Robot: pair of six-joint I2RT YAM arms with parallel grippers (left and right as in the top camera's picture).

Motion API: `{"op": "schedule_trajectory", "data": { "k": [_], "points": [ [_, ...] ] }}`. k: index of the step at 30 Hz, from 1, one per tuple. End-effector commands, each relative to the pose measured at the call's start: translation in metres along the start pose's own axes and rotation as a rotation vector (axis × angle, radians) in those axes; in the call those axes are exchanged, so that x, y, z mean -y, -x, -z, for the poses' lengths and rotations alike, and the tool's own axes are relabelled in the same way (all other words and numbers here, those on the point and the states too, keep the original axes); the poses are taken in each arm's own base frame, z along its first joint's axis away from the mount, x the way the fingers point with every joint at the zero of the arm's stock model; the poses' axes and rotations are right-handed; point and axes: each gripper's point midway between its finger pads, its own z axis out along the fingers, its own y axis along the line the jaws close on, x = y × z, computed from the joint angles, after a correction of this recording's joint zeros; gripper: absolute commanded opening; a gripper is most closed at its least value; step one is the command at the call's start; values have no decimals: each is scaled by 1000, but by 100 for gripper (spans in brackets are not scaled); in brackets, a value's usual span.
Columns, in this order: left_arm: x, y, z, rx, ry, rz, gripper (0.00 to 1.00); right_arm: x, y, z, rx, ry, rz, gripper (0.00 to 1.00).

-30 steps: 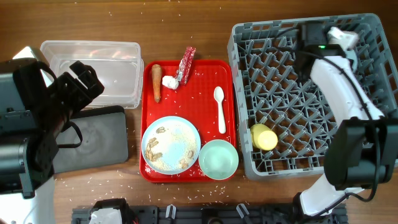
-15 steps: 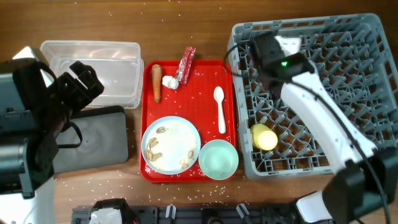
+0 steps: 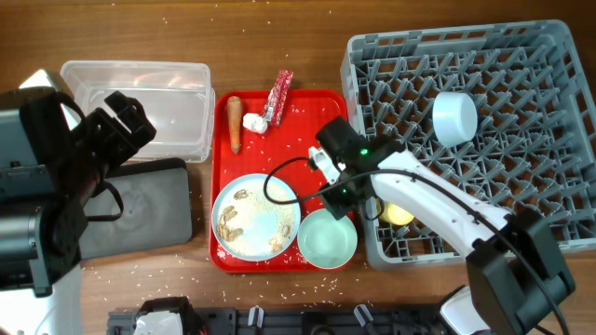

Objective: Sort waste into correct bins and load items into the dishwasher rack
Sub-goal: 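Place the light-blue bowl upside down in the dish rack, then grasp the green bowl with the right gripper and lift it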

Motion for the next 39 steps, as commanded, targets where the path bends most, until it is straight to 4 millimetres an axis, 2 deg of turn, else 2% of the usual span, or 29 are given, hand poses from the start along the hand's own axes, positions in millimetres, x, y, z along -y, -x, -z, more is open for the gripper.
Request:
{"op": "schedule_trajectory", "data": {
  "k": [1, 3, 6, 8, 9, 10, 11, 12, 14, 15, 16, 19, 20, 21, 22, 24, 26, 28, 29, 31, 32, 33, 34, 39],
  "points": [
    [-2, 4, 2, 17, 10, 14, 100, 2, -18, -16, -44, 6, -8, 36],
    [-2, 4, 2, 17, 10, 14, 100, -5, -21, -20, -46, 53, 11, 36],
    [-2, 4, 2, 17, 10, 14, 100, -5, -22, -22, -43, 54, 6, 32],
    [-2, 4, 2, 17, 10, 14, 100, -5, -18, -22, -30, 54, 7, 15],
    [-2, 4, 2, 17, 10, 14, 100, -5, -16, -21, -21, 53, 4, 9],
    [-2, 4, 2, 17, 10, 14, 100, -5, -11, -18, -7, 52, -10, 4],
    [-2, 4, 2, 17, 10, 14, 100, -6, 1, -11, 26, 52, -10, 4],
    [-2, 4, 2, 17, 10, 14, 100, -6, 14, -1, 65, 45, -8, 4],
    [-2, 4, 2, 17, 10, 14, 100, 8, 45, 29, 171, -49, -100, 4],
    [-2, 4, 2, 17, 10, 14, 100, 21, 56, 47, 219, -127, -160, 4],
    [-2, 4, 2, 17, 10, 14, 100, 43, 64, 70, 269, -247, -231, 4],
    [-2, 5, 2, 18, 10, 14, 100, 93, 69, 129, 375, -498, -334, 4],
    [-2, 4, 2, 17, 10, 14, 100, 107, 67, 143, 407, -550, -387, 4],
    [-2, 4, 2, 17, 10, 14, 100, 136, 55, 169, 467, -656, -522, 4],
    [-2, 4, 2, 17, 10, 14, 100, 169, 34, 194, 525, -766, -710, 4],
    [-2, 4, 2, 17, 10, 14, 100, 219, -5, 228, 596, -898, -962, 4],
    [-2, 4, 2, 17, 10, 14, 100, 264, -46, 253, 618, -1038, -1143, 4],
    [-2, 4, 2, 17, 10, 14, 100, 301, -82, 264, 609, -1131, -1278, 4],
    [-2, 4, 2, 17, 10, 14, 100, 323, -106, 265, 585, -1171, -1354, 4],
    [-2, 4, 2, 17, 10, 14, 100, 348, -137, 258, 512, -1216, -1431, 4],
    [-2, 4, 2, 17, 10, 14, 100, 355, -146, 253, 467, -1227, -1434, 4],
    [-2, 4, 2, 17, 10, 14, 100, 364, -155, 238, 386, -1232, -1425, 4],
    [-2, 4, 2, 17, 10, 14, 100, 368, -161, 223, 285, -1254, -1394, 4],
    [-2, 4, 2, 17, 10, 14, 100, 381, -176, 183, 40, -1372, -1319, 4]
  ]
}}
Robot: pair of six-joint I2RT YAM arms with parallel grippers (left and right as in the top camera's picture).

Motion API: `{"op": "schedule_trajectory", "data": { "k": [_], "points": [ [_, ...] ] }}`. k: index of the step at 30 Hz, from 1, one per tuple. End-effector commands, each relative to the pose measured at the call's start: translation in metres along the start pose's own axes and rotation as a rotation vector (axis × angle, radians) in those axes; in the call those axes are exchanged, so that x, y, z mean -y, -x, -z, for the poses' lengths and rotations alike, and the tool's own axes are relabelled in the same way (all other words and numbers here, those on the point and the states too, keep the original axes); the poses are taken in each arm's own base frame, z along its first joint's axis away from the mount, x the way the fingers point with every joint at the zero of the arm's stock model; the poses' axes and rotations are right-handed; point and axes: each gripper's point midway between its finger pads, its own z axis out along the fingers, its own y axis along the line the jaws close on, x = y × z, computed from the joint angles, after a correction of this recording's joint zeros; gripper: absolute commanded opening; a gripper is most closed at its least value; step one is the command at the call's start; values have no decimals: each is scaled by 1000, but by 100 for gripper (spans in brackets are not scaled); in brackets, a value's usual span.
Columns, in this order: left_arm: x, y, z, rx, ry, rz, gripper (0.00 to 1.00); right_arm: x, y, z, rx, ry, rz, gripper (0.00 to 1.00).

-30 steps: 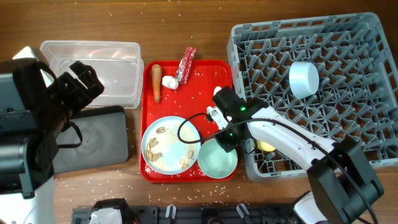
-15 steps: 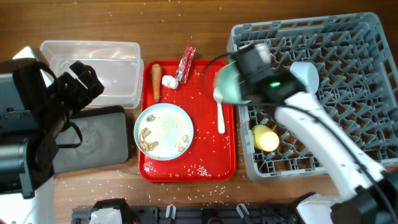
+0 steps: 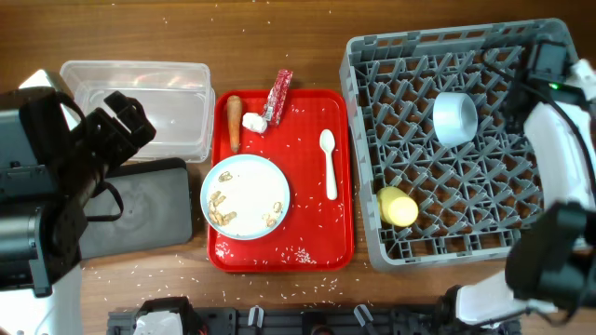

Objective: Sort waste into correct bins and load items into the dishwasher rack
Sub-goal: 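Grasp the green bowl with the right gripper and lift it, then place the green bowl in the back of the dish rack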

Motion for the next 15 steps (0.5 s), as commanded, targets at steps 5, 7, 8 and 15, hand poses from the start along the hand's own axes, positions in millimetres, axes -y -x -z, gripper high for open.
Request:
{"op": "schedule_trajectory", "data": {
  "k": [5, 7, 8, 15],
  "points": [
    [-2, 4, 2, 18, 10, 13, 100, -3, 10, -3, 87, -136, 64, 4],
    [-2, 4, 2, 18, 10, 13, 100, 0, 16, -2, 111, -161, 79, 4],
    [-2, 4, 2, 18, 10, 13, 100, 3, 21, -2, 128, -184, 84, 4],
    [-2, 4, 2, 18, 10, 13, 100, -25, 33, 21, 206, -135, 192, 4]
  ]
}}
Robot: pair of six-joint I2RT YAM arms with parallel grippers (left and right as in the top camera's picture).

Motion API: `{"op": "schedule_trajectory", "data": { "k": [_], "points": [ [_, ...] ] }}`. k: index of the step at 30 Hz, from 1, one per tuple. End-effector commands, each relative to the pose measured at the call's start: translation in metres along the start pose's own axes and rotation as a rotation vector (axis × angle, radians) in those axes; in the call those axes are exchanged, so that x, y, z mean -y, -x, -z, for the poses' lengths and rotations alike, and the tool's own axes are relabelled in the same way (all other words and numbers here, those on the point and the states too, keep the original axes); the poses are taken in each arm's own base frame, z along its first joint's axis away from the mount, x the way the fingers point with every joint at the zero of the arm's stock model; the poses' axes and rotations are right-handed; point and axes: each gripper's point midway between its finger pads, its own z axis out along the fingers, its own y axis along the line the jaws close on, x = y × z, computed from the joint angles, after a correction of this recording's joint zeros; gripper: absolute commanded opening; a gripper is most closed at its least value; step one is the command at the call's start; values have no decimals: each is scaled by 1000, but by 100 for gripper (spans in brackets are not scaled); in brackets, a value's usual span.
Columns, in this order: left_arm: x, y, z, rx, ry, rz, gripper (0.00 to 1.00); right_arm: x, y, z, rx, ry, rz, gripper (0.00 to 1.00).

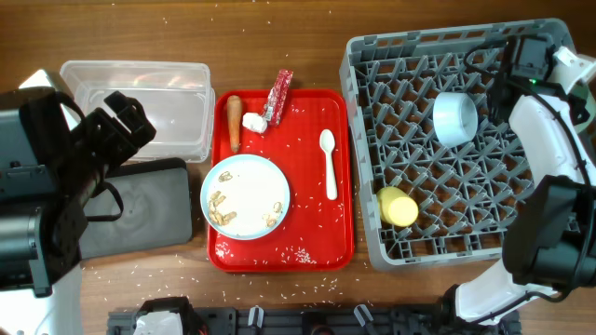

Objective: Sort waste into correct bins and load items into the dishwasher rack
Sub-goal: 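Place the green bowl in the back of the dish rack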

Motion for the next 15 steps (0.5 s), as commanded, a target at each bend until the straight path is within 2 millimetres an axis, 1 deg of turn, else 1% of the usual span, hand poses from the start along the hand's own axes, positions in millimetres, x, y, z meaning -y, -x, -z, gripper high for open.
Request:
{"op": "schedule_trajectory", "data": {
  "k": [1, 4, 6, 7, 8, 9, 10, 11, 13, 15],
  "points": [
    [-2, 5, 2, 18, 10, 13, 100, -22, 5, 23, 51, 30, 84, 4],
    [-2, 5, 2, 18, 10, 13, 100, -44, 1, 39, 82, 60, 158, 4],
    [-2, 5, 2, 18, 10, 13, 100, -53, -2, 45, 93, 61, 217, 4],
    [-2, 4, 2, 18, 10, 13, 100, -50, -1, 45, 102, 31, 219, 4],
    [-2, 5, 2, 18, 10, 13, 100, -41, 3, 45, 117, -21, 204, 4],
    [-2, 5, 2, 18, 10, 13, 100, -30, 9, 44, 130, -76, 183, 4],
    [-2, 5, 2, 18, 10, 13, 100, -11, 18, 41, 147, -170, 158, 4],
    [-2, 4, 2, 18, 10, 13, 100, -4, 23, 38, 144, -196, 180, 4],
    [-2, 4, 2, 18, 10, 13, 100, 1, 30, 29, 126, -217, 238, 4],
    [-2, 4, 2, 18, 10, 13, 100, 2, 30, 27, 122, -218, 233, 4]
  ]
}}
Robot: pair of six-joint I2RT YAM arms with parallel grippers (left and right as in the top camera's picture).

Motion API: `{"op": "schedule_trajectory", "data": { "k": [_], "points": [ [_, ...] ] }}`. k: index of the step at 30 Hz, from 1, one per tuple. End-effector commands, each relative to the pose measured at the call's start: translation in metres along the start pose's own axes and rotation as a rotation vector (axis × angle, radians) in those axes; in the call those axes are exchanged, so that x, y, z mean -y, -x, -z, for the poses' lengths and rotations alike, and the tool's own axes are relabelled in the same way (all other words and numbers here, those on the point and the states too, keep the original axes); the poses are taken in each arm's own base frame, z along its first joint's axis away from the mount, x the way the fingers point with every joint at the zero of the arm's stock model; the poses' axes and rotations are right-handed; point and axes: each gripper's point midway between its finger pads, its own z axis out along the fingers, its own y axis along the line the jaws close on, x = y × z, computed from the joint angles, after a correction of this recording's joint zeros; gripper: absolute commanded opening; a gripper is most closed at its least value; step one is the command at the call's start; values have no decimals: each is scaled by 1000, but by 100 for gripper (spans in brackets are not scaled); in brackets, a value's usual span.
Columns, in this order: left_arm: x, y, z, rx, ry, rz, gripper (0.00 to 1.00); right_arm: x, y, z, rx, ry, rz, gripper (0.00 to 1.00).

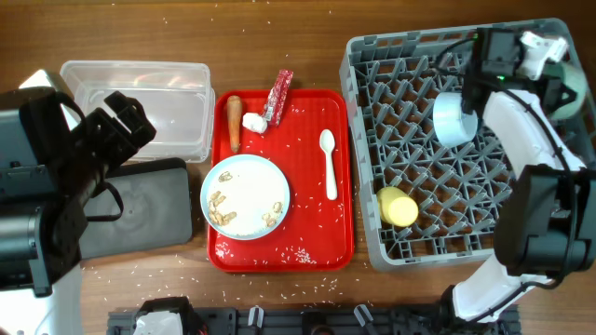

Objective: Sort waste into correct bins and load items into the dishwasher rack
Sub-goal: 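Place the green bowl in the back of the dish rack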

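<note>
The grey dishwasher rack [410,65] on the right holds a white cup [453,118] and a yellow object [398,206]. My right arm reaches over the rack's far right corner. Its gripper [557,67] appears shut on a pale green bowl [571,91], held at the rack's right edge. On the red tray [307,251] lie a white plate with food scraps [245,196], a white spoon [328,163], a carrot [234,122], a white tissue ball [251,121] and a red wrapper [277,96]. My left gripper [128,119] hangs at the clear bin's left edge, its jaws unclear.
A clear plastic bin [140,102] stands at the back left, with a dark bin [144,209] in front of it. Rice grains are scattered over the tray and the wooden table [279,37]. My left arm's black body fills the left edge.
My right wrist has moved left along the rack's far edge. The pale green bowl now shows at the rack's right side. The tray items and my left arm are unchanged.
At first my right gripper was down at the green bowl on the tray's near right corner. Then the bowl was gone from the tray, the plate lay further left, and my arm was at the rack's far right corner. It has since shifted left there.
</note>
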Motion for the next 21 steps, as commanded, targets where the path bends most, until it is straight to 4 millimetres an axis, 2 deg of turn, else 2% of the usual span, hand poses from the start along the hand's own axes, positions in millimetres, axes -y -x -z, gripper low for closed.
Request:
{"op": "schedule_trajectory", "data": {
  "k": [1, 4, 9, 12, 13, 15, 16, 19, 21],
  "points": [
    [-2, 4, 2, 17, 10, 14, 100, 3, 0, -3, -8, -26, 95, 4],
    [-2, 4, 2, 17, 10, 13, 100, -15, -7, 5, 4, 46, 120, 4],
    [-2, 4, 2, 17, 10, 13, 100, -48, -33, 31, 51, 119, 194, 4],
    [-2, 4, 2, 17, 10, 13, 100, -55, -37, 45, 79, 135, 225, 6],
    [-2, 4, 2, 17, 10, 13, 100, -53, -33, 52, 98, 125, 218, 14],
    [-2, 4, 2, 17, 10, 13, 100, -44, -19, 69, 144, 131, 159, 52],
    [-2, 4, 2, 17, 10, 13, 100, -40, -11, 78, 167, 167, 128, 61],
    [-2, 4, 2, 17, 10, 13, 100, -19, 26, 120, 294, 387, 78, 72],
    [-2, 4, 2, 17, 10, 13, 100, -2, 44, 156, 394, 539, 34, 73]
  ]
}}
